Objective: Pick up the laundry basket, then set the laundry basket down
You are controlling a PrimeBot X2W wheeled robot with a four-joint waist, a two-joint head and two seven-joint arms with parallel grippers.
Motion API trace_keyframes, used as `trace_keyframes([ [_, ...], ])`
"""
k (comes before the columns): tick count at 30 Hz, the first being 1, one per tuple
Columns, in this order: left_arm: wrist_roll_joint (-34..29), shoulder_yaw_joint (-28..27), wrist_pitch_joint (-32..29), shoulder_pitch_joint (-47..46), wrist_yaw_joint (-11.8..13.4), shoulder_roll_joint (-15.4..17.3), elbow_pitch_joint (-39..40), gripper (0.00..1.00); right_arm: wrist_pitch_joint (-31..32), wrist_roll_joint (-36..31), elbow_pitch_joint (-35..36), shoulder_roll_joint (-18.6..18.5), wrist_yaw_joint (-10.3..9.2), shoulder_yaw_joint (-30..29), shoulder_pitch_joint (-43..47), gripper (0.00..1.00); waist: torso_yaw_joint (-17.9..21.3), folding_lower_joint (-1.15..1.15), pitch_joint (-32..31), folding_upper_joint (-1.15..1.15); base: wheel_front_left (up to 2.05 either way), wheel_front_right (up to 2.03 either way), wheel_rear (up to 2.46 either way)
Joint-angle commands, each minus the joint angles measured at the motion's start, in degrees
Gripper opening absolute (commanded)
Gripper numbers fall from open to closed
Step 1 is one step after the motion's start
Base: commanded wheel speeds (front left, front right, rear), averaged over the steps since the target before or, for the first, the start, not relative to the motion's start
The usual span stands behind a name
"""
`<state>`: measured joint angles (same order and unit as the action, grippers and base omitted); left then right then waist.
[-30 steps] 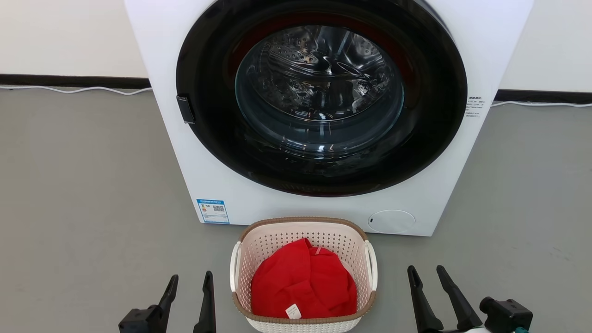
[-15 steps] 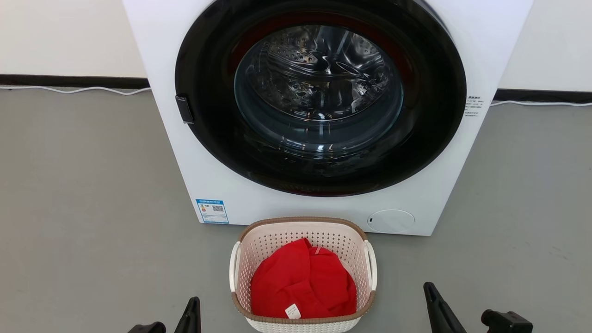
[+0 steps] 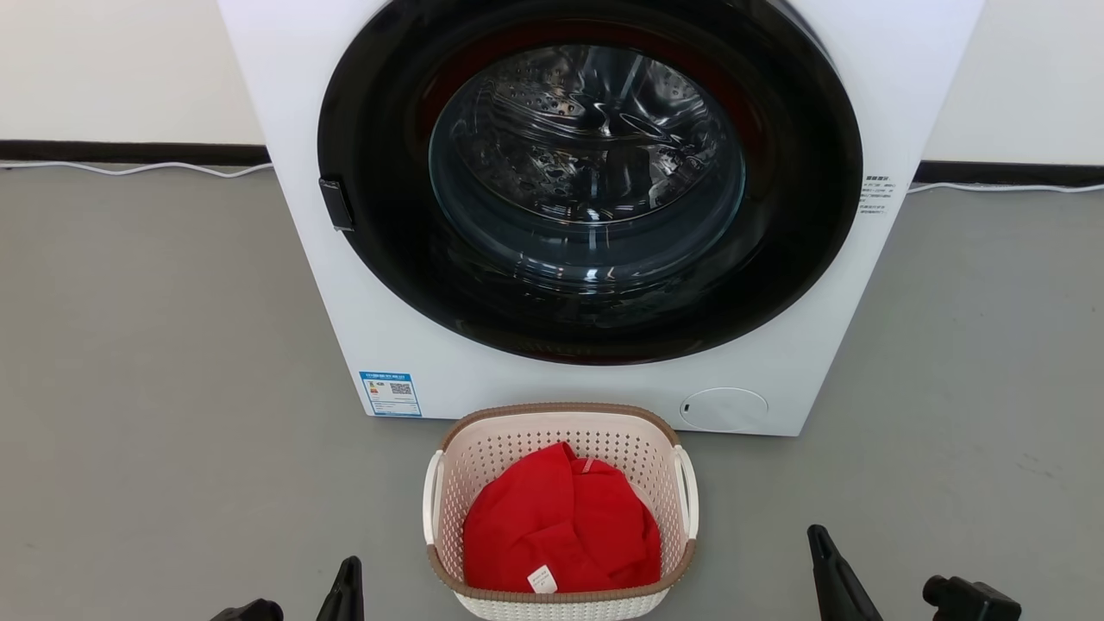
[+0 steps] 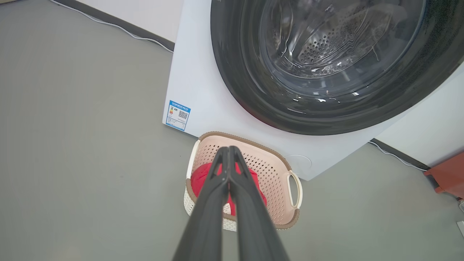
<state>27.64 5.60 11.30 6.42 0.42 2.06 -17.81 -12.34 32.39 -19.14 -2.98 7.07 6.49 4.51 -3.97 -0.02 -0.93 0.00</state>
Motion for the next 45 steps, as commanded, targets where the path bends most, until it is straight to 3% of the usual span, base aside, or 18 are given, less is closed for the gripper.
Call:
trace_keyframes([
  [1, 1.6, -0.8, -0.3, -2.8, -0.5, 0.2, 1.7, 0.00, 0.7, 1.8, 1.7, -0.5, 0.07, -0.2, -2.4, 0.00, 0.1, 0.01, 0.0, 0.00, 0.00, 0.00, 0.00],
  [45, 27.7, -5.5, -7.6, -6.9, -3.6, 0.5, 2.5, 0.00, 7.3, 26.8, 3.2, -1.0, 0.22, -4.5, -5.8, 0.00, 1.7, 0.02, 0.5, 0.00, 0.00, 0.00, 0.00],
])
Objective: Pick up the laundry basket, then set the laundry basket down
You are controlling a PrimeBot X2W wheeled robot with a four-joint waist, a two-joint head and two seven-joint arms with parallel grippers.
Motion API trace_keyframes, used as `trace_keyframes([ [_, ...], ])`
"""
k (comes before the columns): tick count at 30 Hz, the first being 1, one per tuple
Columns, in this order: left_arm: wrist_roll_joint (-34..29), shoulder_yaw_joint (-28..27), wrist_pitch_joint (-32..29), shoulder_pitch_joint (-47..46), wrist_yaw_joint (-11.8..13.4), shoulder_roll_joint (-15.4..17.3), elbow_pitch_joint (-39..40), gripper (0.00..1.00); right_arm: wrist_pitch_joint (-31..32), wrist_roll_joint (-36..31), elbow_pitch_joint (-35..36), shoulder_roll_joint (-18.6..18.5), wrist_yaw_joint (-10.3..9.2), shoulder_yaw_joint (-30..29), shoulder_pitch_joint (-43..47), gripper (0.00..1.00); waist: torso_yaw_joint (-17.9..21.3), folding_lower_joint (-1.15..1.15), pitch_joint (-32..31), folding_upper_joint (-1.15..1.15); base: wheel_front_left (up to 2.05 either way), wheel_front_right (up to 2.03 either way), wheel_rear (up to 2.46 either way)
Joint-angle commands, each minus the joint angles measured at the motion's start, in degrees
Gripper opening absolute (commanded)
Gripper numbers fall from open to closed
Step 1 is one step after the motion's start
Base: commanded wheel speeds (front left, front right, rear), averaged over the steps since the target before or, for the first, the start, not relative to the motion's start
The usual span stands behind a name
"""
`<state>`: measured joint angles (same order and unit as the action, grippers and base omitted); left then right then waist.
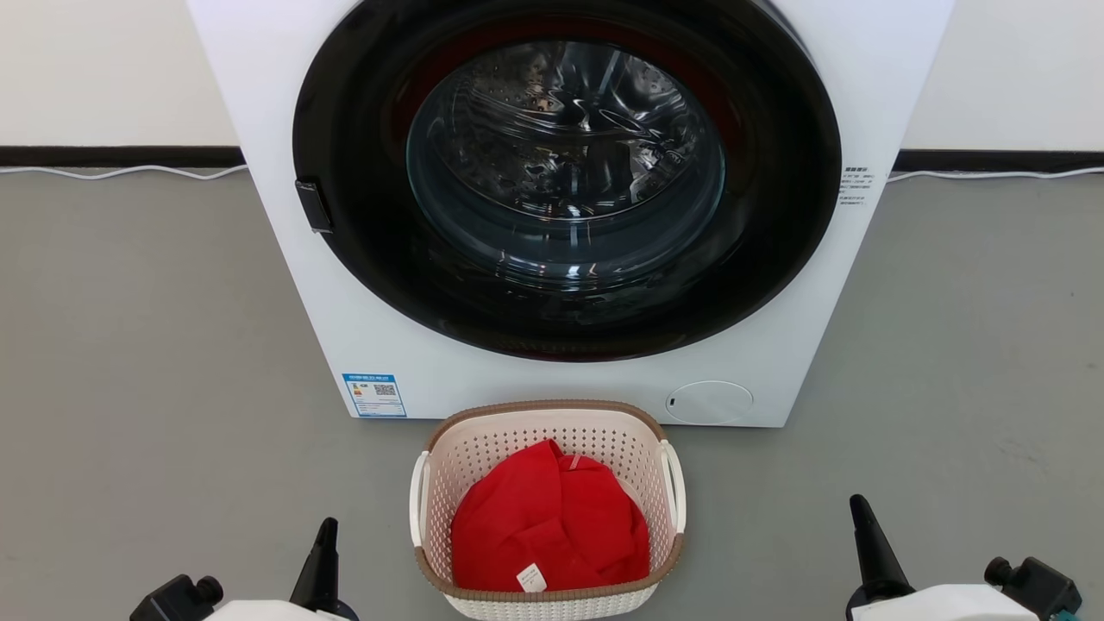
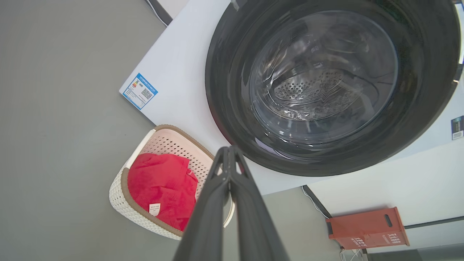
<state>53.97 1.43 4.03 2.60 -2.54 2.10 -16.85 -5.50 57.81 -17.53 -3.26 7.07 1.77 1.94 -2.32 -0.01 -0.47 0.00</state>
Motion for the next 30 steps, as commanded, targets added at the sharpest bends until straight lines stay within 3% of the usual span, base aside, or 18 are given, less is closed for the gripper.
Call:
trace_keyframes([
  [1, 1.4, -1.4, -0.3, -3.0, -0.6, 0.4, 1.6, 0.00, 0.5, 1.3, 1.6, -0.7, 0.22, 0.3, -3.2, 0.00, 0.0, 0.01, 0.0, 0.00, 0.00, 0.00, 0.00],
  [30, 19.6, -4.6, -5.3, -5.9, -2.7, 0.6, 2.2, 0.00, 5.5, 18.4, 2.6, -0.8, 0.32, -3.1, -5.5, 0.00, 1.2, 0.01, 0.3, 0.00, 0.00, 0.00, 0.00],
])
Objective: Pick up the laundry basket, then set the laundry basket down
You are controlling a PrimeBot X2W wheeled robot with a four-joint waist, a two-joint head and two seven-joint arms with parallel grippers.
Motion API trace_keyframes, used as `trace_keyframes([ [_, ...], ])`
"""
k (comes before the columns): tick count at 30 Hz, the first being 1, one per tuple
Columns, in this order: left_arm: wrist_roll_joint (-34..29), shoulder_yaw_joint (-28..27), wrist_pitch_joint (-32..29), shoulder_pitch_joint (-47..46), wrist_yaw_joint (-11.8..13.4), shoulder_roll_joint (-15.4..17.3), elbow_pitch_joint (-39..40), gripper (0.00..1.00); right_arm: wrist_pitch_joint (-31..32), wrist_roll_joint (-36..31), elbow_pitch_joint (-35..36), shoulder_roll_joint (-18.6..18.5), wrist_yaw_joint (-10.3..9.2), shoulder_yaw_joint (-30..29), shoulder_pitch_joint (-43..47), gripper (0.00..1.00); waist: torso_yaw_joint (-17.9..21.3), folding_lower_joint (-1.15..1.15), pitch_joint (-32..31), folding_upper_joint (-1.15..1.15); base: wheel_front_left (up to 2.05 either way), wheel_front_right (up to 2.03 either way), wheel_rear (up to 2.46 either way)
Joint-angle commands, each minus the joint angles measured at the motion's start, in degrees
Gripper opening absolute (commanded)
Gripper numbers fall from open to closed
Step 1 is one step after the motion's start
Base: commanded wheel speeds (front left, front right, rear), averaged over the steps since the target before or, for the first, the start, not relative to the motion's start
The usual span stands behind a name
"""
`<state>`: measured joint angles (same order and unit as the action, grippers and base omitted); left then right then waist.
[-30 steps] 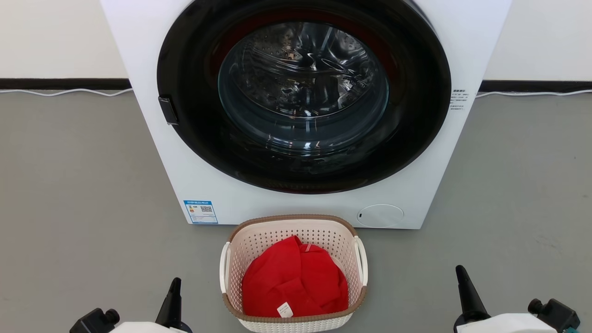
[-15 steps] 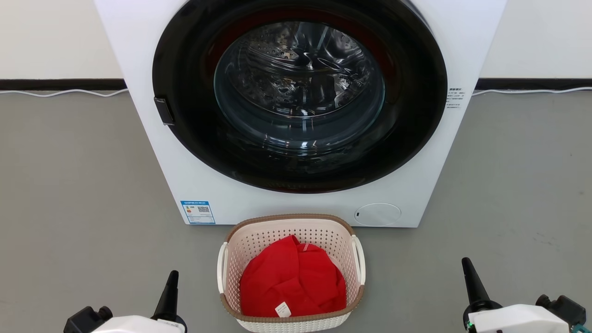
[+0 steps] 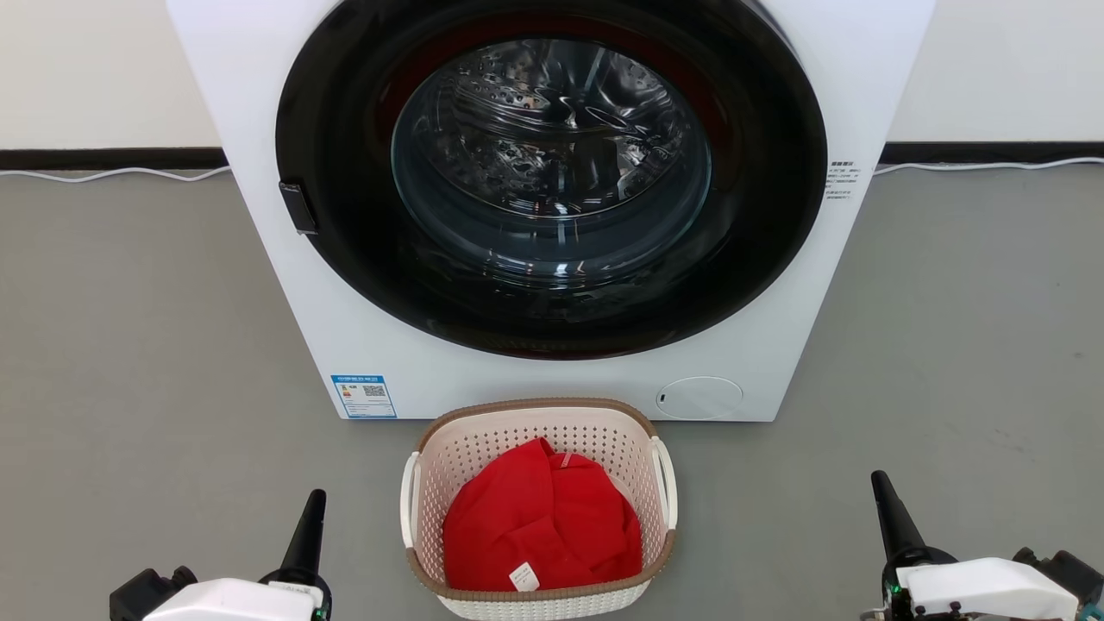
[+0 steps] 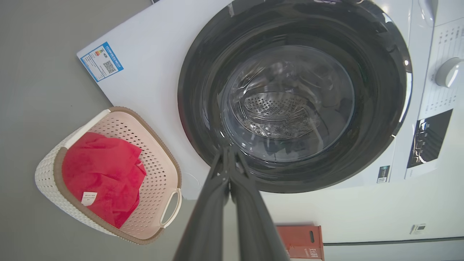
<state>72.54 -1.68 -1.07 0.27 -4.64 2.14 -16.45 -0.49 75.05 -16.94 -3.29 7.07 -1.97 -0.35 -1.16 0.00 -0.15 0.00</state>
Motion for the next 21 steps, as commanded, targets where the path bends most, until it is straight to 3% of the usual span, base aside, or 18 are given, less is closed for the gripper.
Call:
trace_keyframes([
  [1, 1.1, -1.5, -0.3, -3.6, -0.7, 0.6, 1.8, 0.00, 0.5, 1.1, 2.0, -0.8, 0.32, 0.6, -3.3, 0.00, 0.0, 0.00, 0.0, 0.00, 0.00, 0.00, 0.00],
  [21, 13.2, -3.7, -3.6, -5.5, -2.1, 0.7, 2.2, 0.00, 4.0, 12.4, 2.6, -0.7, 0.38, -1.8, -4.9, 0.00, 0.8, 0.00, 0.2, 0.00, 0.00, 0.00, 0.00],
])
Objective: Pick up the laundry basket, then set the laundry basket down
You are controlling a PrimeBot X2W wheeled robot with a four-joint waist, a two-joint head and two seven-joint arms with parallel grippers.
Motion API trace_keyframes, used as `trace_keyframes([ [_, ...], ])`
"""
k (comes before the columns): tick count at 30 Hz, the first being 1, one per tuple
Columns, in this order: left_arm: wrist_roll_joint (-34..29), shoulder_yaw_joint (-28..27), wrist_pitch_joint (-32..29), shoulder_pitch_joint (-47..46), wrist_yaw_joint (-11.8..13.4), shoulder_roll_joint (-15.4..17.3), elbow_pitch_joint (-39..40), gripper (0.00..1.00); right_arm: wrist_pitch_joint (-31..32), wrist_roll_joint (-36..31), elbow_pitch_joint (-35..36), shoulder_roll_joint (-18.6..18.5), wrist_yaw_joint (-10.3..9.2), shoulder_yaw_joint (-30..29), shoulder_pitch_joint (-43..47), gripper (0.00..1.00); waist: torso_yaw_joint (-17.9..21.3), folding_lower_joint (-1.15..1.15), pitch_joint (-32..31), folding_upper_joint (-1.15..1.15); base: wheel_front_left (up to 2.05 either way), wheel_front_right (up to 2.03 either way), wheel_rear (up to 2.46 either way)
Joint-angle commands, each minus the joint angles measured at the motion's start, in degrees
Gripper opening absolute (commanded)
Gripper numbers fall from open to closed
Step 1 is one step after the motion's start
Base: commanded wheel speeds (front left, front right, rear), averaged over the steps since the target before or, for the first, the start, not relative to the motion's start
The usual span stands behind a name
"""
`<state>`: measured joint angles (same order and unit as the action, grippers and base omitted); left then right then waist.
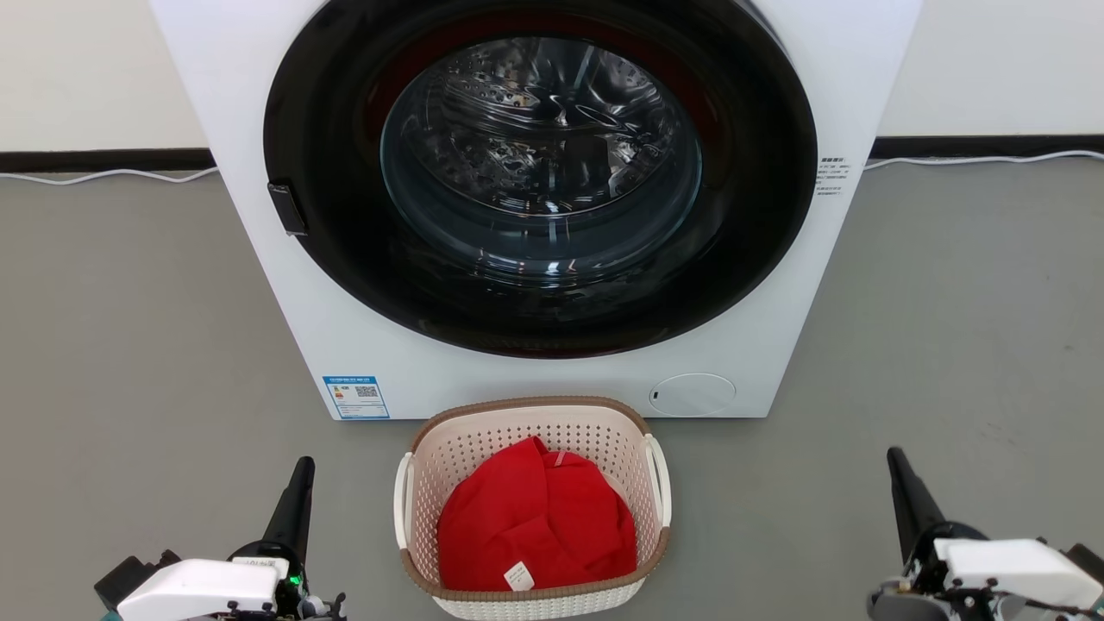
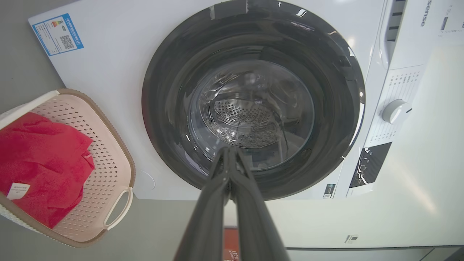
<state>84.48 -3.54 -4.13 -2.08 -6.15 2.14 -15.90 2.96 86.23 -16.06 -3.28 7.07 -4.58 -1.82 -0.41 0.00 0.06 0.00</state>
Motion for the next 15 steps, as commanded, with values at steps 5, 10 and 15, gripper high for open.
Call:
trace_keyframes([
  [5, 4.3, -2.4, -1.4, -3.6, -0.9, 0.7, 1.7, 0.00, 1.4, 4.0, 1.9, -0.7, 0.40, 0.2, -3.8, 0.00, 0.2, 0.00, 0.1, 0.00, 0.00, 0.00, 0.00],
  [10, 7.3, -2.9, -2.3, -4.1, -1.3, 0.7, 1.8, 0.00, 2.2, 6.8, 2.1, -0.7, 0.42, -0.4, -4.2, 0.00, 0.4, 0.00, 0.1, 0.00, 0.00, 0.00, 0.00],
  [15, 7.7, -3.0, -2.4, -4.1, -1.3, 0.7, 1.8, 0.00, 2.4, 7.1, 2.1, -0.6, 0.42, -0.6, -4.2, 0.00, 0.4, 0.00, 0.1, 0.00, 0.00, 0.00, 0.00],
])
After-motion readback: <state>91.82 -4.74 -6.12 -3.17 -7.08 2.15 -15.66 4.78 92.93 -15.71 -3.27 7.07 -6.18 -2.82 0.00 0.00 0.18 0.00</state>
